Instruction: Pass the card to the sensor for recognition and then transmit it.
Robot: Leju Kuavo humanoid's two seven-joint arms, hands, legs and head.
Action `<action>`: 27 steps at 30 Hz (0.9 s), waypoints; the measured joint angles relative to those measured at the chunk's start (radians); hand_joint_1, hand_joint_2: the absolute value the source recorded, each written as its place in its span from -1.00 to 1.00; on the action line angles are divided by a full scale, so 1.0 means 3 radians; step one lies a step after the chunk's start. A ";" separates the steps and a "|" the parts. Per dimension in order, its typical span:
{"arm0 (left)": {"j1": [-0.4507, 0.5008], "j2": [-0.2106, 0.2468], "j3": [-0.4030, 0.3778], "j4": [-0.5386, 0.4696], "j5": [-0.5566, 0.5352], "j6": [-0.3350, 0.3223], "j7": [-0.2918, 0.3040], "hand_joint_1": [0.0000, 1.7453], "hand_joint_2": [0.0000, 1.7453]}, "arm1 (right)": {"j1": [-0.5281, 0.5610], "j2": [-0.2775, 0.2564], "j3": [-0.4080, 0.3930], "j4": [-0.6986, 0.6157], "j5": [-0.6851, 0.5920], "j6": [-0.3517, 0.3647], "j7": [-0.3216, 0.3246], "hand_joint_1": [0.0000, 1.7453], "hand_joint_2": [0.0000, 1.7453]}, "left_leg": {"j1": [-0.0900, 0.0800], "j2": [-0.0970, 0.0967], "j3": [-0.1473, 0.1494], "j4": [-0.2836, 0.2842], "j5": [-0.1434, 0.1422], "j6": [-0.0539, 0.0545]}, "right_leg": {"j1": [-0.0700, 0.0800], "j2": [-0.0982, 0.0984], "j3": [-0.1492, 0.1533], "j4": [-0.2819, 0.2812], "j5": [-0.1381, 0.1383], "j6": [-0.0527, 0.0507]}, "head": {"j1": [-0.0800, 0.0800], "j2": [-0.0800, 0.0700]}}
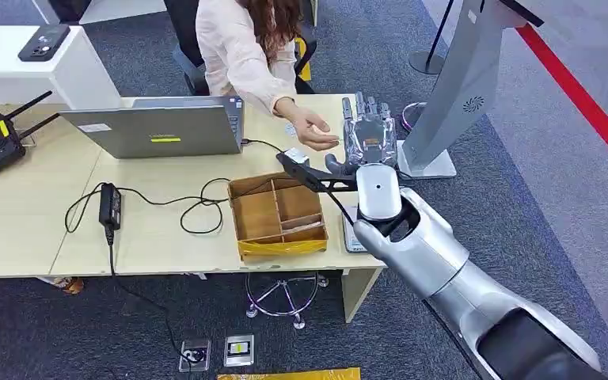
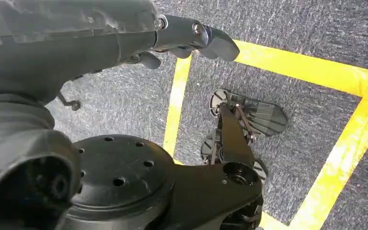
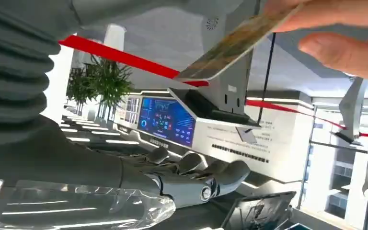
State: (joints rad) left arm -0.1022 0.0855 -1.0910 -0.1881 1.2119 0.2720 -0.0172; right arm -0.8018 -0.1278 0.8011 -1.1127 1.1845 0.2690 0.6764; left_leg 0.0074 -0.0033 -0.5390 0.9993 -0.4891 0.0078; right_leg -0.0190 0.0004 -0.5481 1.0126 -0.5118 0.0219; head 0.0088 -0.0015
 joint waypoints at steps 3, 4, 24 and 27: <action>0.0000 0.0000 0.0000 0.0000 0.0008 0.0004 0.0009 -1.00 -1.00 | 0.0000 0.0000 -0.0001 -0.0023 0.0010 -0.0012 -0.0003 -1.00 -1.00 | 0.0000 0.0000 0.0000 0.0000 0.0000 0.0000 | 0.0000 0.0000 0.0000 0.0000 0.0000 0.0000 | 0.0000 0.0000; 0.0000 0.0000 0.0000 0.0000 0.0010 0.0006 0.0010 -1.00 -1.00 | 0.0001 0.0000 -0.0001 -0.0027 0.0017 -0.0012 -0.0003 -1.00 -1.00 | 0.0000 0.0000 0.0000 0.0000 0.0000 0.0000 | 0.0000 0.0000 0.0000 0.0000 0.0000 0.0000 | 0.0000 0.0000; 0.0006 0.0000 0.0001 0.0000 0.0045 0.0008 0.0079 -1.00 -1.00 | 0.0382 -0.0150 -0.0597 -0.0388 -0.0123 -0.0010 0.0015 -1.00 -1.00 | -0.0001 -0.0001 0.0001 0.0001 0.0000 0.0000 | -0.0001 -0.0002 0.0000 -0.0001 0.0000 0.0000 | 0.0001 0.0000; 0.0007 0.0001 0.0001 0.0000 0.0041 0.0004 0.0079 -1.00 -1.00 | 0.0569 -0.0252 -0.0935 -0.0482 -0.0130 -0.0082 0.0014 -1.00 -1.00 | -0.0001 -0.0001 0.0002 0.0003 -0.0001 0.0000 | -0.0001 -0.0002 0.0000 -0.0003 0.0000 0.0000 | 0.0000 0.0000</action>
State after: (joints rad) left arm -0.1002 0.0858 -1.0906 -0.1881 1.2242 0.2731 0.0065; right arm -0.6309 -0.2034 0.5206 -1.2574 1.1456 0.2445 0.6806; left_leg 0.0070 -0.0037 -0.5384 1.0002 -0.4893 0.0080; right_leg -0.0194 -0.0001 -0.5481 1.0118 -0.5118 0.0219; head 0.0088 -0.0015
